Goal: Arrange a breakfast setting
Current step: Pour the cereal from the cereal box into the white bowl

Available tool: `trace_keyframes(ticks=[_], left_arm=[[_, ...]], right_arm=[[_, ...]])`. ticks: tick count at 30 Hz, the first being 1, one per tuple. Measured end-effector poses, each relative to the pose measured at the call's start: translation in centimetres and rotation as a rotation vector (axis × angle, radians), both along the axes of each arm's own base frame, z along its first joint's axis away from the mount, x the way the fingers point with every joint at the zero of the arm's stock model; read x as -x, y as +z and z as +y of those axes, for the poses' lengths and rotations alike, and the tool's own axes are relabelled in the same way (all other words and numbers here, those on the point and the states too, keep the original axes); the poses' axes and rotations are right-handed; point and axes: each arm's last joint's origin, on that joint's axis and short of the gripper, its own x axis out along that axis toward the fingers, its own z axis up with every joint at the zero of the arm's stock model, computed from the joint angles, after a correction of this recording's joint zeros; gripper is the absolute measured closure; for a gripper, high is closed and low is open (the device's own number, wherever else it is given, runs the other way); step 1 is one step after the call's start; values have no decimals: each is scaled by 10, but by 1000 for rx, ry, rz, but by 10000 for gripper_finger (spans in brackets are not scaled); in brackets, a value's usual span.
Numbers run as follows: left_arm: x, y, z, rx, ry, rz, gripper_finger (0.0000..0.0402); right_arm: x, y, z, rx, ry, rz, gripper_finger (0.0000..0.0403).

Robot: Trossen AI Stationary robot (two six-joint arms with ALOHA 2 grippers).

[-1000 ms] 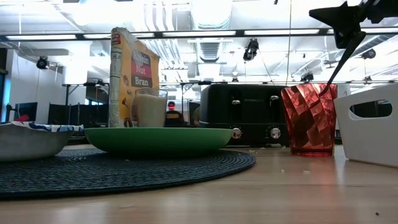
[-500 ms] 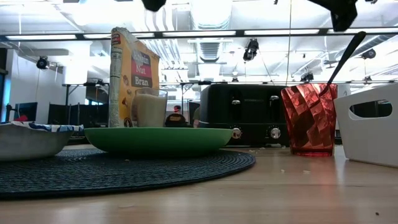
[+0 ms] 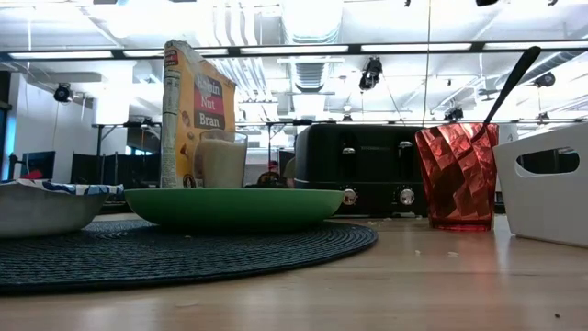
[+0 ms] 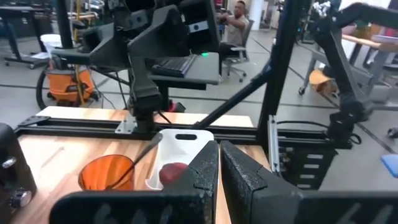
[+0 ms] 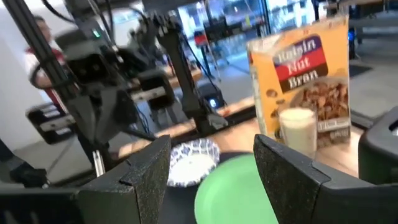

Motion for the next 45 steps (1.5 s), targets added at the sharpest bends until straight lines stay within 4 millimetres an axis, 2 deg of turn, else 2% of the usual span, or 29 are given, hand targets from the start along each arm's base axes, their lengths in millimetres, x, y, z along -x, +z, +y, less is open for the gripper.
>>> trace_keyframes(ticks=[8,13,18,21,27,32,39,45], left_arm=[[2,2,-5,-3,-14,0,401],[2,2,-5,-2,-12,-3,401],[2,2,-5,-2,-11,-3,401],[2,2,-4,-5,0,0,401],[15,5,7,-47,150,115,401],[34,13,13,-106,161,244,401],[61,18,33,-240,174,402,401],[82,20,47,-98,286,464,401]], right_arm=[[-19,22,8,-2,-65,43,184],[-30,39,14,-124,-159,-17,184],[-43,47,23,-98,-112,10,184],[-48,51,22,-14,-111,101,184],[-56,47,-7,48,-314,433,184],[-53,34,-35,49,-511,671,184],[-49,30,-50,56,-564,746,184],[-38,38,-58,55,-572,740,184]])
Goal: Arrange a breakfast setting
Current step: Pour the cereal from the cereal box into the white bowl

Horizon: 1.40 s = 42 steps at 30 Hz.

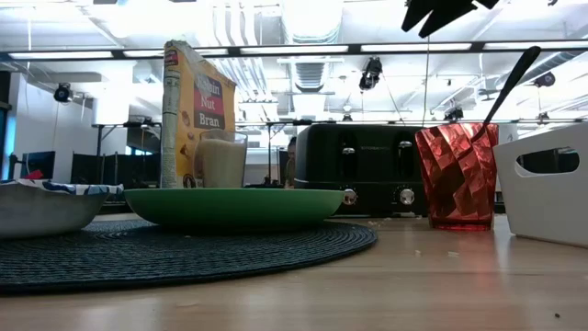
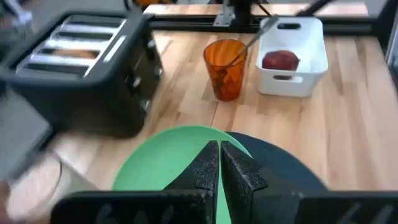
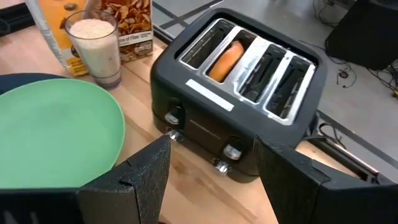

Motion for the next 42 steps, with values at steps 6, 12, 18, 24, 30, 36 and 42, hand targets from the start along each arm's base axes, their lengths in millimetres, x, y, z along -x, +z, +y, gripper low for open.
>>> trace_keyframes(ticks=[6,12,18,24,30,36,42], left_arm=[[6,7,1,118,59,-57,401],[5,9,1,145,67,-78,401],[16,27,8,183,97,-121,401],[50,57,34,40,293,-82,401],[72,35,47,29,419,38,393],[85,-19,54,70,446,124,341],[97,-65,65,37,474,13,238]], right_arm=[[13,-1,0,-27,-29,-12,184],[12,-17,8,-52,-50,-21,184],[1,-25,18,-55,-28,-35,184],[-11,-29,21,-4,-48,-84,184],[-23,-35,24,55,-69,-110,184],[-33,-43,24,79,-91,-106,184],[-39,-46,13,95,-123,-80,184]])
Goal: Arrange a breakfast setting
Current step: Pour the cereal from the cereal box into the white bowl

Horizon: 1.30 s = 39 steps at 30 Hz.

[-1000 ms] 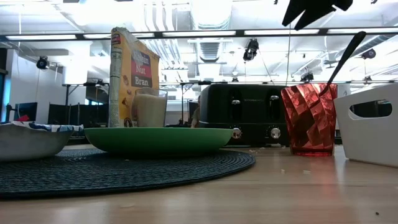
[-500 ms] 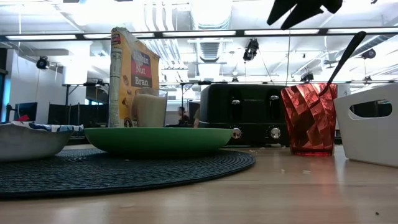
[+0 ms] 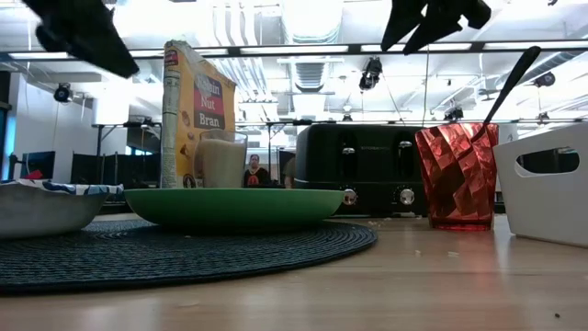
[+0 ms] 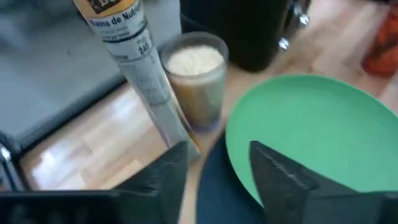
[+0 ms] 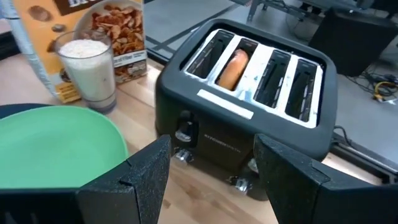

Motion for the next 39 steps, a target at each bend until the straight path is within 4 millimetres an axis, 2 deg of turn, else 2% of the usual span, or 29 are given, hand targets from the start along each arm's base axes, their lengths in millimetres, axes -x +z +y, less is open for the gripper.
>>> trace_keyframes(ticks=[4,6,10,14,21,26,32,39], left_arm=[[-4,-31,2,-146,-24,-43,167],[-8,-44,4,-189,-35,-41,146],[-17,-68,10,-253,-26,-57,137],[-16,-85,26,-253,70,-47,146],[-14,-101,42,-214,186,-77,161],[-20,-111,44,-197,143,-135,165],[-20,-116,54,-204,194,-191,165],[-23,-113,62,-224,238,-205,165]], right_arm=[[-1,2,-10,9,-22,15,184],[-1,2,-14,14,-34,21,184],[-2,2,-22,24,-51,41,184],[-3,2,-29,29,-71,51,184],[-3,2,-31,31,-79,53,184],[-4,2,-32,30,-85,46,184],[-4,2,-32,21,-94,29,184],[-9,-2,-31,35,-102,22,184]])
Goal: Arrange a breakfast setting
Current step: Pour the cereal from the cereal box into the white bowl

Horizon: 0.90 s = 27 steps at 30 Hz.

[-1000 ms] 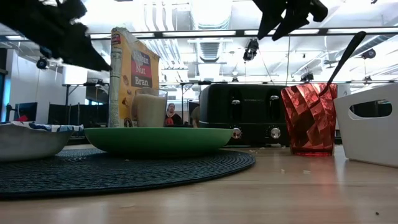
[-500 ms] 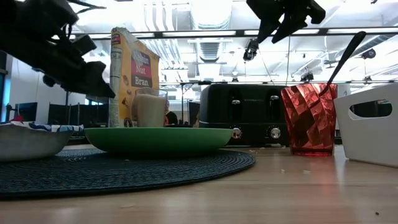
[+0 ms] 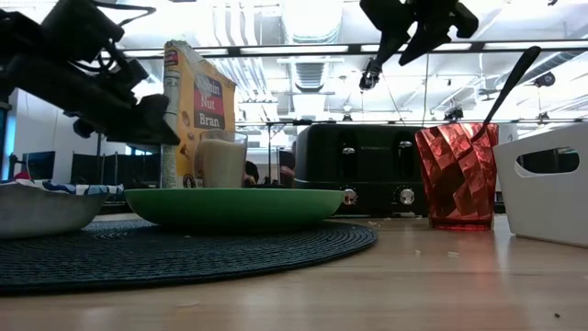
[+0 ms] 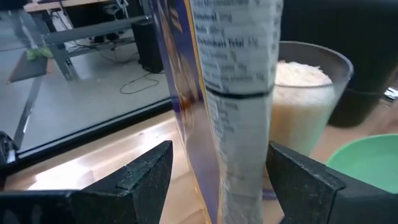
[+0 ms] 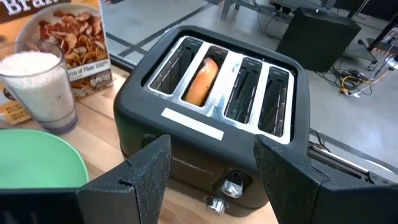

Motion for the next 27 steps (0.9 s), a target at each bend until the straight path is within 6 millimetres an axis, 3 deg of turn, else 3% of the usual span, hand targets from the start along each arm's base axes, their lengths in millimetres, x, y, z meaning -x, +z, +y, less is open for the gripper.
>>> trace_keyframes(ticks=[27], left_arm=[[-17,-14,24,-7,97,30,182]], right_arm=[[-8,-10,-12,24,-39,65,184]])
